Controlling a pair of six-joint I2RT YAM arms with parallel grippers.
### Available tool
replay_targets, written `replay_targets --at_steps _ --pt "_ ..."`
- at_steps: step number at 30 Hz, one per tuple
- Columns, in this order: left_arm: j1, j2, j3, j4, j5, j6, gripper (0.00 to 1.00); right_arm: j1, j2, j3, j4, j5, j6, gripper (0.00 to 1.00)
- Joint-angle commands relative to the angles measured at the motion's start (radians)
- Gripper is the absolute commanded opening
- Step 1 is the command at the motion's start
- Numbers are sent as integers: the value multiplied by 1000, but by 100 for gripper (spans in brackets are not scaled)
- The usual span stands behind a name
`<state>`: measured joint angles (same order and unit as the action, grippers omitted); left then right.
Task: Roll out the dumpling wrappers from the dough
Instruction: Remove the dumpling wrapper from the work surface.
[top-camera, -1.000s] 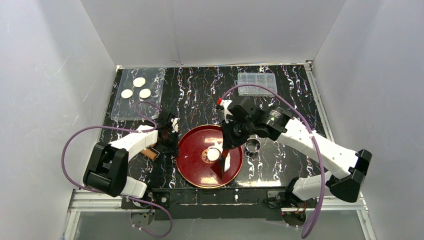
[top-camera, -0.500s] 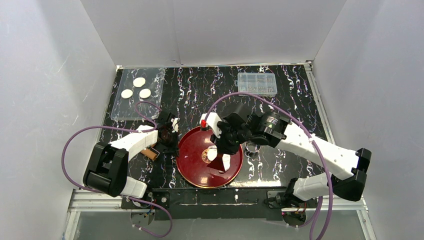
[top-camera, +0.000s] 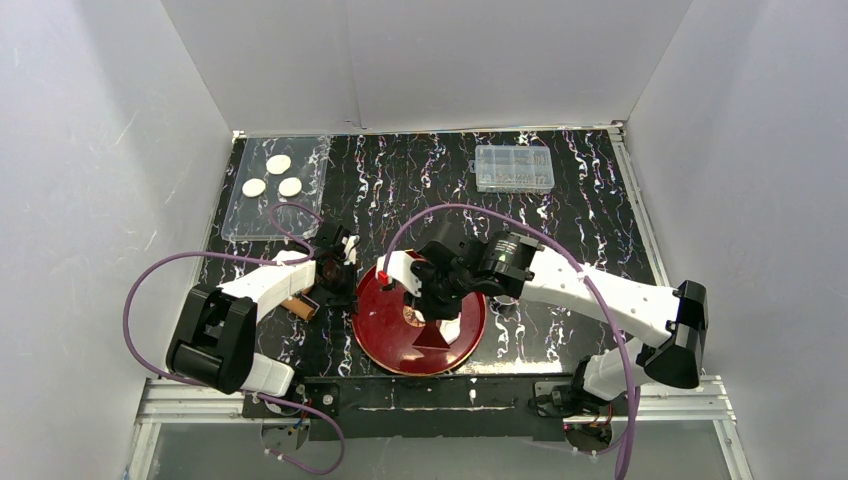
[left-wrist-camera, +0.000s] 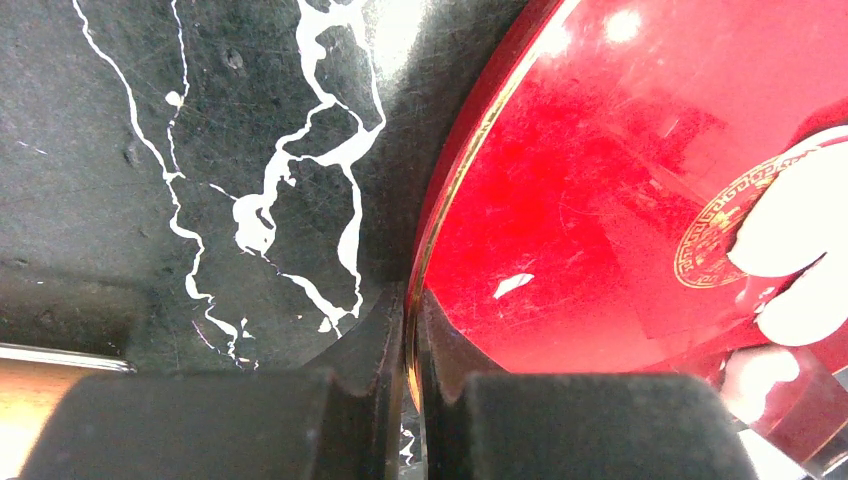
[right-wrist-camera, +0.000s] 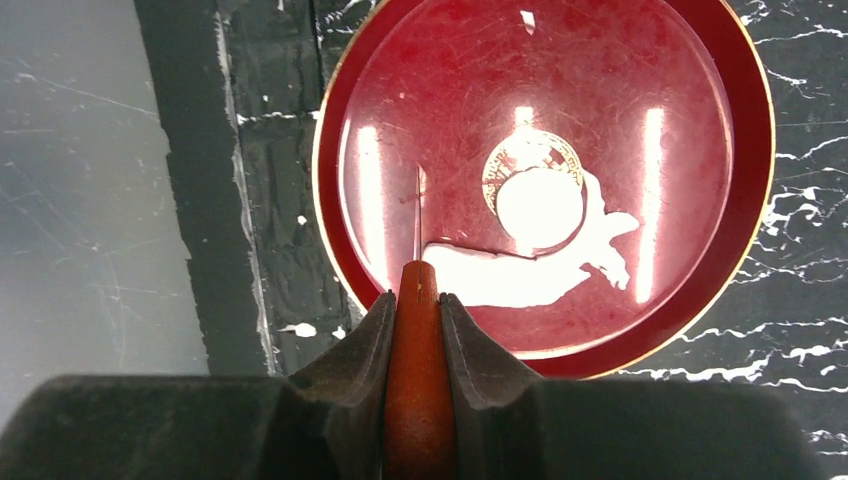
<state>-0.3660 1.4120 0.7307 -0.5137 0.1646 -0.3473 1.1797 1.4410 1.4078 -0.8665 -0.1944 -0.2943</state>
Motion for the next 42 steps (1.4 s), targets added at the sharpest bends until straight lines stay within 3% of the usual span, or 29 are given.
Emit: replay_targets --at_steps 1,10,26,42 --pt "-1 -25 -12 5 -49 25 0 6 -25 -45 61 58 -46 1" --pt "-1 -28 -12 6 -54 25 0 5 -75 -182 51 117 -76 1" --pt "-1 -14 -3 1 -60 31 0 4 -99 -156 -58 248 -114 1" --pt "-1 -26 -10 4 -30 48 0 -74 -108 -158 -49 332 -126 1"
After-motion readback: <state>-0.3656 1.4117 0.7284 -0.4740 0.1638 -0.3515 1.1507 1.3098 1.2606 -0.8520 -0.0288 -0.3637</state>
